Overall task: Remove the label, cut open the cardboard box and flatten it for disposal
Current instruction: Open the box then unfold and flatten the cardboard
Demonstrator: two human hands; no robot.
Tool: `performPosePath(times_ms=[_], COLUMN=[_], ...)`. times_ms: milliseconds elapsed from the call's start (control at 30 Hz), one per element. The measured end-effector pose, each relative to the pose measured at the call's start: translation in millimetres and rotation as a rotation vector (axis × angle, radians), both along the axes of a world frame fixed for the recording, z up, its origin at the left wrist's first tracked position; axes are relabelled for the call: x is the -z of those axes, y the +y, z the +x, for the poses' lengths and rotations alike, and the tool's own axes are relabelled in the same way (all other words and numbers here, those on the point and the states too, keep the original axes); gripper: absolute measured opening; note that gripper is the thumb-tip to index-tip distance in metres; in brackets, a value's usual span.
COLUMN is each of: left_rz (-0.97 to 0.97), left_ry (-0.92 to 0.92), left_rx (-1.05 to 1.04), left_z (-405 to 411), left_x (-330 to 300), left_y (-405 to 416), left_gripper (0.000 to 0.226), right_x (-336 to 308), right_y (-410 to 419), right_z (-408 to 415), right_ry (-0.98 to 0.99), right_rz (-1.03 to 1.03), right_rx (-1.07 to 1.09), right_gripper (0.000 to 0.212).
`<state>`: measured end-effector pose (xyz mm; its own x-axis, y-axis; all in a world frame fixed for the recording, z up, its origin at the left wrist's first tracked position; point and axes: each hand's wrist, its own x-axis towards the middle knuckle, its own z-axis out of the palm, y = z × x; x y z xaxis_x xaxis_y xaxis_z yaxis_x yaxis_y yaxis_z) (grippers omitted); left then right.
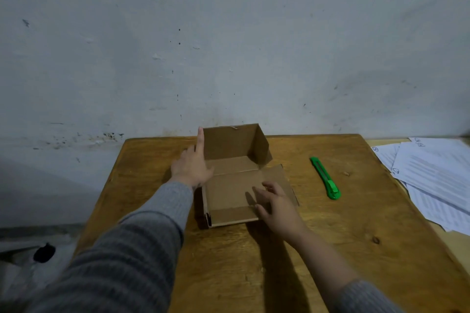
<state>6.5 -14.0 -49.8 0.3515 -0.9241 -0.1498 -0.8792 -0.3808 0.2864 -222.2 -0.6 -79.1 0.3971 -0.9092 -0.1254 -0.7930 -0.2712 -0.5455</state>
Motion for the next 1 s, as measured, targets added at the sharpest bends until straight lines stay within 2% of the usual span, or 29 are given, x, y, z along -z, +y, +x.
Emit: performPosePath(times_ms=[67,133,233,300,367,500,567,633,700,833,1000], left_rz=[0.019,-0.057,-0.209,-0.206,-0.122,0.247,0.396,0.443,0.452,0.409,0.366], left_ry=[-0.169,-0.36,-0.468,-0.416,-0.273,0.037,0.081,0.075,0.097,0.096,0.081], left_rx=[0.027,0.084,0.252,0.435,0.529,0.42,0.376,0.371,0.349,0.334,0.324], left_z=[-5.1,-18.8,-47.5,-63.2,-71.6,-75.5,-77.2,-79.5,-81.8,-84.0,-85.1], left_x=[-8.0,-11.7,-4.7,2.0,5.8,11.2,14.5,18.6,24.0,30.8,32.5], left_y=[4.0,11.8,25.9,35.9,44.1,48.4,48.6,50.1,53.1,59.8,65.7], left_gripper=[0.109,0.103,0.091,0.077,0.065,0.059,0.064,0.067,0.07,0.071,0.063], right_x=[1.0,0.9,-0.2,-0.7,0.1,3.6,5.4,5.2,5.9,6.7,0.8], right_y=[4.8,8.5,12.0,11.9,10.2,8.0,9.4,13.0,21.0,36.6,31.4], right_z=[-1.5,-2.4,-3.5,-6.1,-10.2,-17.8,-23.3,-30.9,-41.0,-57.9,-46.4], right_ry=[-0.003,-0.011,-0.004,-0.014,-0.052,-0.089,-0.104,-0.099,0.021,0.336,0.326], right_rz=[-0.015,-0.03,-0.06,-0.084,-0.103,-0.063,-0.02,0.012,0.002,-0.144,-0.225], right_rx=[0.023,0.041,0.046,0.04,0.081,0.296,0.376,0.406,0.324,0.005,-0.167], right_gripper=[0.051,0.052,0.052,0.049,0.043,0.041,0.041,0.043,0.041,0.037,0.042])
